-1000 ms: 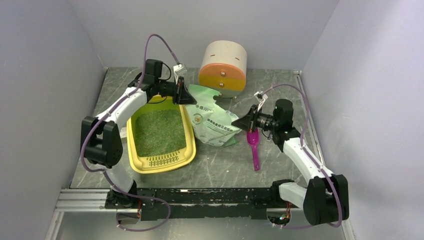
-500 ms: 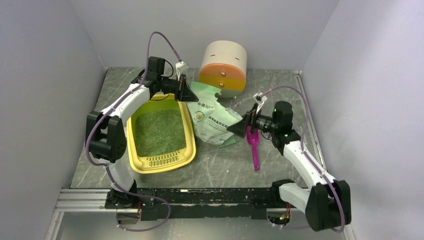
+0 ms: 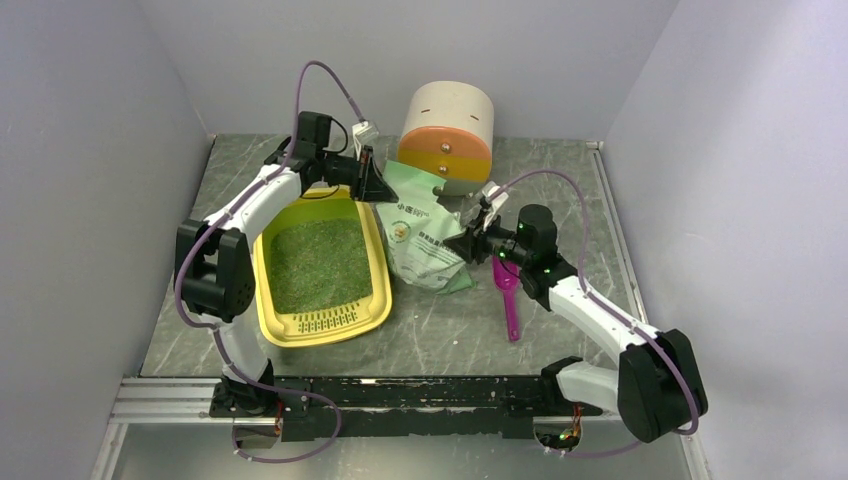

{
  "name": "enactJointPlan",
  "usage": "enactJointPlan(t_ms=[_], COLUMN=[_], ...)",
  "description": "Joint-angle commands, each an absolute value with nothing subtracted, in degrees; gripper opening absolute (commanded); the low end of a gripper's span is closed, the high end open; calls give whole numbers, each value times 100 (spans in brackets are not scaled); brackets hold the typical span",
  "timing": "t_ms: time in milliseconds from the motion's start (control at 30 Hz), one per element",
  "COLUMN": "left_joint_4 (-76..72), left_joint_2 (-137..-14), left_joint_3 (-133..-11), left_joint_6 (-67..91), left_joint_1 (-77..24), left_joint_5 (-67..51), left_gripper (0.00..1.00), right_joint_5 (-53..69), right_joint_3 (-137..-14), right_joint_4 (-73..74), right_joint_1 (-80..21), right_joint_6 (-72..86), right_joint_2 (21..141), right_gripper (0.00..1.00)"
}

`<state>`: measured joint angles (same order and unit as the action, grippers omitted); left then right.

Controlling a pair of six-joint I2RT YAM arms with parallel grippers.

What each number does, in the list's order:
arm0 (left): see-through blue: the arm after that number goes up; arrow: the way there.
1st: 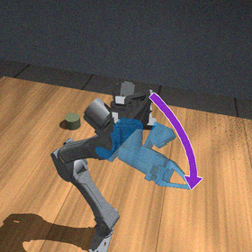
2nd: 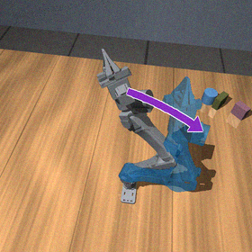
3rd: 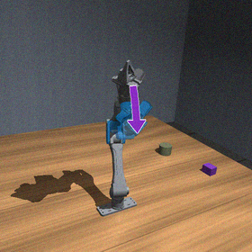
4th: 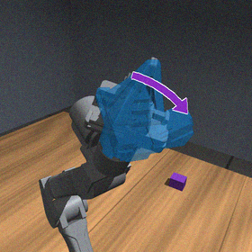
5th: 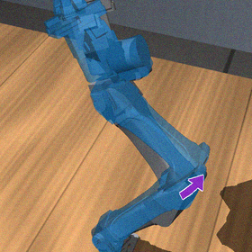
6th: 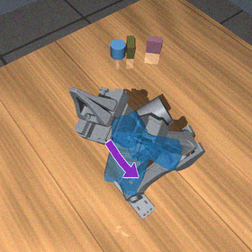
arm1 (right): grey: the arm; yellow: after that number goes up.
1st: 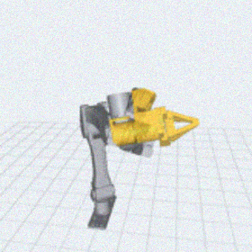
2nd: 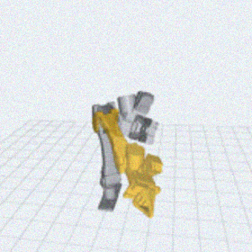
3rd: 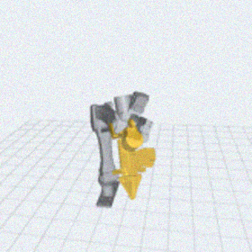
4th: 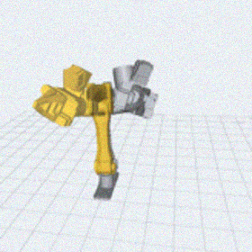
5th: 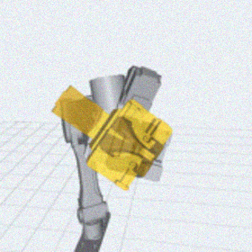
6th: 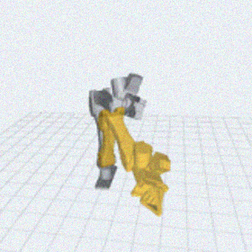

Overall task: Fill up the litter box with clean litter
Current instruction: Close the cat litter bag at the center of the board.

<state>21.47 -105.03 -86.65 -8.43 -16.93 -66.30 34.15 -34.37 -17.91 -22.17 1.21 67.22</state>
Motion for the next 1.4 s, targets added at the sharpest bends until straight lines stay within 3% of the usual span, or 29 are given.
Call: enactJointPlan(t_ms=[0,33,167,467,567,700,767,800,867,1000,1100,1167,1300,1367], left_joint_4=[2090,2054,1507,448,1204,71,-953,-1501,-2613,-6241,-9977,-10477,-10485,-10485], left_joint_2=[-10434,-10418,-10340,-10369,-10538,-10559,-10515,-10517,-10555,-10711,-11446,-11910,-11980,-12007], left_joint_3=[-8787,-8743,-8322,-7829,-8184,-7983,-7691,-7572,-7373,-6660,-6816,-7124,-7305,-7399], left_joint_6=[-1197,-1252,-1339,-900,-1335,-335,392,839,1686,4728,8291,9406,9580,9656], left_joint_1=[-1531,-1510,-1503,-1868,-1942,-1955,-1973,-1969,-1964,-1764,-1500,-1468,-1537,-1547], left_joint_5=[-6927,-6971,-7321,-7794,-7634,-7481,-7508,-7625,-8168,-8294,-8399,-8636,-8862,-8983], left_gripper=[38,46,57,61,59,58,48,38,7,5,5,5,5,5], right_joint_5=[3508,3610,4241,5438,5430,5364,5383,5398,5487,5928,6356,6603,6956,6961], right_joint_3=[-3476,-3446,-3388,-3618,-3803,-3861,-3834,-3806,-3757,-3733,-3797,-3829,-3612,-3710], right_joint_4=[-2411,-2491,-2690,-3025,-2642,-2198,-2191,-2231,-2394,-2390,-2139,-2098,-2778,-2306], right_joint_1=[-2008,-1913,-1610,-1202,-1198,-1194,-1182,-1167,-1072,-610,-438,-475,-491,-492], right_joint_6=[641,923,1860,3349,3250,2964,2996,3081,3392,4163,4554,4782,5506,5204], right_joint_2=[6415,6352,6420,7202,7292,7320,7321,7320,7319,7436,7550,7651,7725,7706], right_gripper=[11,0,0,0,0,0,0,0,0,0,0,0,0,0])
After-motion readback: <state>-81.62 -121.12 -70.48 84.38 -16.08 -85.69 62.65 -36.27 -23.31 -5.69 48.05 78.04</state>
